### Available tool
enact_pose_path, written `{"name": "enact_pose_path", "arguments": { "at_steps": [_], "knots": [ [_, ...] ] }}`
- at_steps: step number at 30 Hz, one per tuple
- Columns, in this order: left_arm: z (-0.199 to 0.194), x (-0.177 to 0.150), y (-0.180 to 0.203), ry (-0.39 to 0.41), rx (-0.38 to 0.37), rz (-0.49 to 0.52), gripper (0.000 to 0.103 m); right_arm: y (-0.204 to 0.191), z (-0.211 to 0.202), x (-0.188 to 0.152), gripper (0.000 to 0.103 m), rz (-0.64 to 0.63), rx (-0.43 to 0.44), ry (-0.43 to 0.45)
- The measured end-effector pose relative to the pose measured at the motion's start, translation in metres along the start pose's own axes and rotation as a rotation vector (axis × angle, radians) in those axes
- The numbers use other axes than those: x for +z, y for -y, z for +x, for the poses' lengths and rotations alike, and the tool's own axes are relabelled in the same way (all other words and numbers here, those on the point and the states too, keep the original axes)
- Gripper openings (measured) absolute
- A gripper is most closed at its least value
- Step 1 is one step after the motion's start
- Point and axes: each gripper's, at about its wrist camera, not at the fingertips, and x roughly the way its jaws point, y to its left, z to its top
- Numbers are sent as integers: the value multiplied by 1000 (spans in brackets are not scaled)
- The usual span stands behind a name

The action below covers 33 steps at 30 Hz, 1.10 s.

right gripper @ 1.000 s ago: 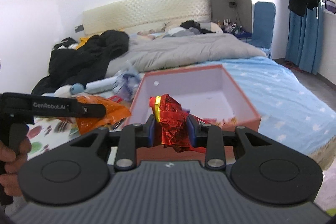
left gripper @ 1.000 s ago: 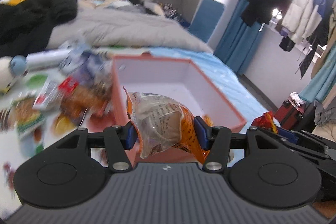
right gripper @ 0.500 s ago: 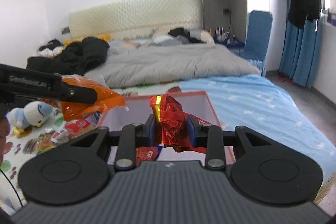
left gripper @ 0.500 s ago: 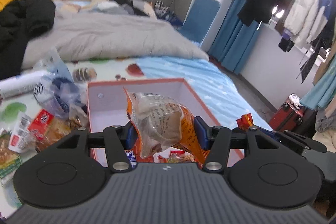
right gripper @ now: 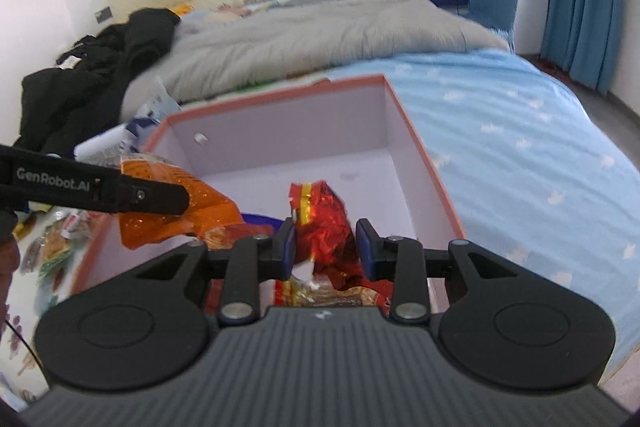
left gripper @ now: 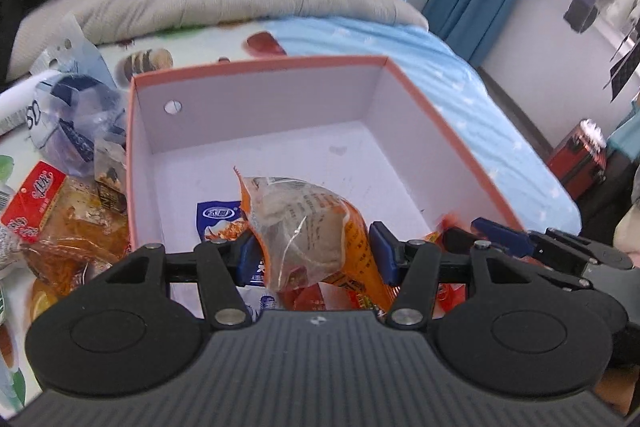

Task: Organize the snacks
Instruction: 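Lower both snacks into the pink box and open both tools, then withdraw both open tools from the pink box toward the snack pile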

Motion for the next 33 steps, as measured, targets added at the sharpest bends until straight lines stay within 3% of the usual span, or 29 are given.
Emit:
{"name": "enact_pose_path", "arguments": {
  "at_steps": [2, 4, 5, 6, 8, 12, 17, 22, 26, 33],
  "knots": [
    [10, -2, -3, -21, 12, -4, 63, 2, 7, -3, 35, 6, -9, -14],
    [15, -2, -5, -35, 16, -5, 74, 3, 13, -3, 35, 14, -16, -26],
    [16, -2, -5, -36, 29, -1, 84, 4, 15, -3, 38, 16, -19, -32],
    [13, -2, -5, -32, 40, 2, 89, 5, 17, -2, 49, 22, -23, -36],
    [6, -3, -3, -20, 52, 3, 92, 8, 17, -2, 61, 41, -32, -35],
    [-20, -3, 1, -5, 52, -19, 92, 10, 11, 1, 62, 45, -53, -25],
    [-86, -1, 16, 38, 29, -46, 93, 4, -17, 4, 62, 43, -56, 15],
    [-161, -7, 44, 37, 43, 15, 100, -8, -46, 5, 65, 48, -50, 56],
    [-212, -20, 64, -1, 125, 53, 101, -23, -62, 4, 65, 43, -42, 74],
    [-284, -42, 66, -9, 193, -27, 101, -45, -80, 0, 65, 45, -8, 84]
  ]
}}
